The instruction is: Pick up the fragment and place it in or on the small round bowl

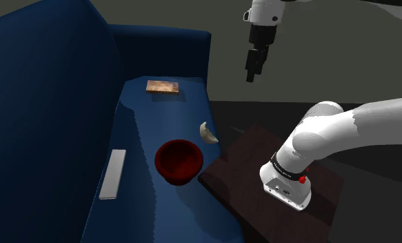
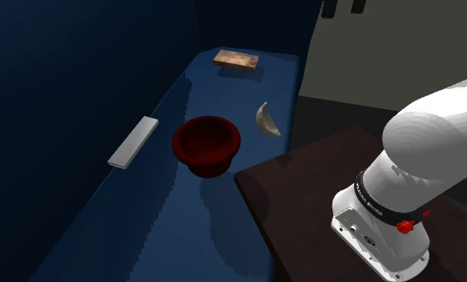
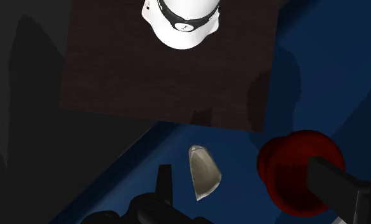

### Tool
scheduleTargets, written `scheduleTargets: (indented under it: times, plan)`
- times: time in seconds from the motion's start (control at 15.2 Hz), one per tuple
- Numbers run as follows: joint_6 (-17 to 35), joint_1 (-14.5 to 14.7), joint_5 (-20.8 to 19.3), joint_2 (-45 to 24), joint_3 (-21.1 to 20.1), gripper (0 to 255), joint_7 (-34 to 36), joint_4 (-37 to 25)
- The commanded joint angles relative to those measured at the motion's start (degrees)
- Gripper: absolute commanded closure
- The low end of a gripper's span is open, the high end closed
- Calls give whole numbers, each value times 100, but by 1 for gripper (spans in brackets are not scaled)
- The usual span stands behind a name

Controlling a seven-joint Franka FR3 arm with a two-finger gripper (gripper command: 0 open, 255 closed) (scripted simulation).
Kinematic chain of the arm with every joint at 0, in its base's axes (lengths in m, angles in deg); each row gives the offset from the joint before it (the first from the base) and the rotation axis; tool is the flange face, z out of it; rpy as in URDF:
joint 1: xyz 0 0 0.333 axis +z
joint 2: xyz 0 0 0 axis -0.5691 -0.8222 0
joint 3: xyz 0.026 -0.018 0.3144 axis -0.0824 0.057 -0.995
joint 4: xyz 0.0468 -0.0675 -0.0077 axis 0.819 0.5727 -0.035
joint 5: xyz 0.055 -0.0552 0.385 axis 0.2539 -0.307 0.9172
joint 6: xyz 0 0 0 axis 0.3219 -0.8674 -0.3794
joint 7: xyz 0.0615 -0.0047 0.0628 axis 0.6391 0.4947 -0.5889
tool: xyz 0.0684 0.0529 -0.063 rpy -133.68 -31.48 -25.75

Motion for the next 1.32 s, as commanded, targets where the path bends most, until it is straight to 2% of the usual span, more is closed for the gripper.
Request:
scheduleTargets:
  times: [0.0,0.33,0.66,0.99,1.25]
  plan:
    - [0,0,0,0,0,0,0,0]
    - [1200,72,148,137,215,0,-424,1073]
    - [2523,188,362,-61,431,0,-914,1955]
    - [4018,439,724,-700,688,0,-1534,2590]
    - [5314,863,1278,-1575,990,0,-2239,2858]
